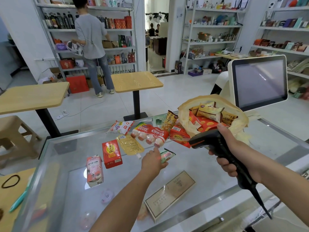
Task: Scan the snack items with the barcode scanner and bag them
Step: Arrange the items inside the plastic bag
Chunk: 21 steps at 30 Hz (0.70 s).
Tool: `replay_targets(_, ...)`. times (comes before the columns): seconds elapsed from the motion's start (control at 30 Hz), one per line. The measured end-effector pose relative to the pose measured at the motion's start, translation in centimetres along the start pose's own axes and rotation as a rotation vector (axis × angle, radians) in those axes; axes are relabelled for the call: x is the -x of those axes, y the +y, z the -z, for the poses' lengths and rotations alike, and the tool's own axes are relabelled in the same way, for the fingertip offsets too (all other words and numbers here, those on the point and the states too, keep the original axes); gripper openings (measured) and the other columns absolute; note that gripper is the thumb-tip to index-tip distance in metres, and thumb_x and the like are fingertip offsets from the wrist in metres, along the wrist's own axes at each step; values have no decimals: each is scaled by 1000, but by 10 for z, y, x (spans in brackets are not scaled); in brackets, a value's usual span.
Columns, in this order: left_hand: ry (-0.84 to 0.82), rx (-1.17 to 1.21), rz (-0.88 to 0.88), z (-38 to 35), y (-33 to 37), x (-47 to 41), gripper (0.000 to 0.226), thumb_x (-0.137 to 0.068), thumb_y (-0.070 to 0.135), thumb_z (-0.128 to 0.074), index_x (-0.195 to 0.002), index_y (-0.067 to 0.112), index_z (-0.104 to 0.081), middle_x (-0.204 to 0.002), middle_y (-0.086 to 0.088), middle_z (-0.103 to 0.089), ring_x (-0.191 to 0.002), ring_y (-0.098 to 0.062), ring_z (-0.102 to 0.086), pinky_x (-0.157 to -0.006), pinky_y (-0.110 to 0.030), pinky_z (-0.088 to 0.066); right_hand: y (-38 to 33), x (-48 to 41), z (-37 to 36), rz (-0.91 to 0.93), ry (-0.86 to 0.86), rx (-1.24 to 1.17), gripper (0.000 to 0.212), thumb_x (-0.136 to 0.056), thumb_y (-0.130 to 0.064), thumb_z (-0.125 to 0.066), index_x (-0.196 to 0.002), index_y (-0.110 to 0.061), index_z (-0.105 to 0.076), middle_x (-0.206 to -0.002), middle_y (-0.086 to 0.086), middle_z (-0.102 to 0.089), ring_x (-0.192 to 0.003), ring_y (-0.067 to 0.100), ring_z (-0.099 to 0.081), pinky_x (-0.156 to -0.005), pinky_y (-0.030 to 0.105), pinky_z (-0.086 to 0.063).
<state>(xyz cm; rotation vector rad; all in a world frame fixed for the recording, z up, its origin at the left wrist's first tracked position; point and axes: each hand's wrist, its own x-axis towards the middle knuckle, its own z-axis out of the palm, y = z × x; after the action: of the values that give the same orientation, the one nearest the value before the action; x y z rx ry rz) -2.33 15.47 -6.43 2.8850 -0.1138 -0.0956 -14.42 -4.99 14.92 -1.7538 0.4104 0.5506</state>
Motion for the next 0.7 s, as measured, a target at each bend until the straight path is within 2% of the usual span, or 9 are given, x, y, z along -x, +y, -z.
replay_targets(0.4, -14, 7, 4, 2, 1, -1, 73, -83, 54, -61, -134, 10, -34, -121, -10, -55, -109, -23, -55, -77, -33, -48, -7, 18, 14, 26, 4, -6, 83, -74, -83, -32, -90, -4, -51, -48, 2, -36, -33, 12, -29, -32, 18, -26)
replay_targets(0.7, -25, -8, 31, 3, 3, -1, 74, -81, 55, -63, -133, 10, -34, -119, -9, -57, -106, -22, -57, -75, -33, -49, -5, 15, 8, 22, -16, 12, 87, -73, -84, -33, -96, -4, -57, -48, 2, -38, -33, 12, -31, -32, 18, -27)
